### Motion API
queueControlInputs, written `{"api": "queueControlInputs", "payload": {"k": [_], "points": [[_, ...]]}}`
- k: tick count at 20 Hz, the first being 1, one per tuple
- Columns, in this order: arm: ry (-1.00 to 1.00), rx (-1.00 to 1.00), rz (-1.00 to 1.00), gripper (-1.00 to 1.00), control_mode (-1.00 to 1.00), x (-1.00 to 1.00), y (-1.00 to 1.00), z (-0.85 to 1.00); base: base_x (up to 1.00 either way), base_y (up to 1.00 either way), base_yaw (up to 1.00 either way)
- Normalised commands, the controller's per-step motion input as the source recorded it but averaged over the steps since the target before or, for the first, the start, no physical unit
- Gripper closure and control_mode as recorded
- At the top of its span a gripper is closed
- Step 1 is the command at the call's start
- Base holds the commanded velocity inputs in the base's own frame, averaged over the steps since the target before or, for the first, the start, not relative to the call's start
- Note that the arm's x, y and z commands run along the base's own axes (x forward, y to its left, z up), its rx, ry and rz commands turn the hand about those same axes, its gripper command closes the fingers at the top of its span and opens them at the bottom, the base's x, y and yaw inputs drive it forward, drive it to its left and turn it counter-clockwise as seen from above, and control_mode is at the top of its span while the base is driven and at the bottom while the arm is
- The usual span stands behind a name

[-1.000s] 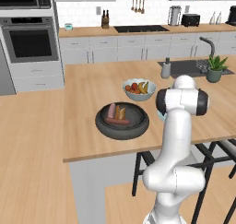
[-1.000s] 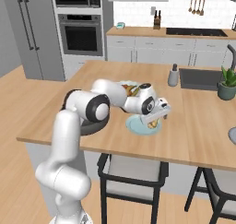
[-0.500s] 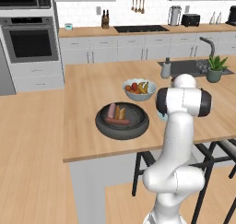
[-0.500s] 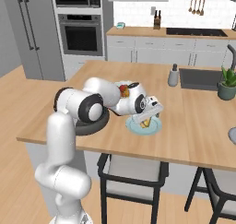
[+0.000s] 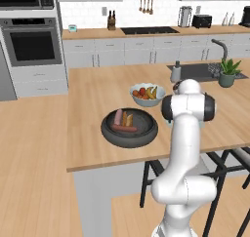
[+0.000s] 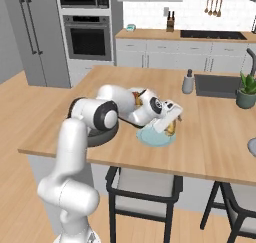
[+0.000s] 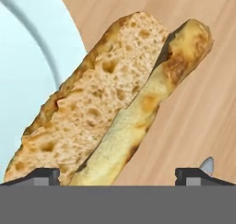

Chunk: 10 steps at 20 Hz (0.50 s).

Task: Place one bun and one sausage from the bowl on each plate.

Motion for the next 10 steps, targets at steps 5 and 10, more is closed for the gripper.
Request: {"api": "queueControlInputs", "payload": {"k": [5, 10], "points": [[0.03, -0.31, 0.07, -1.0, -1.0, -0.58, 0.06, -1.0, 0.0, 0.0, 0.0], [0.01, -0.19, 0.12, -1.0, -1.0, -0.41, 0.41, -0.21, 0.0, 0.0, 0.0]]}}
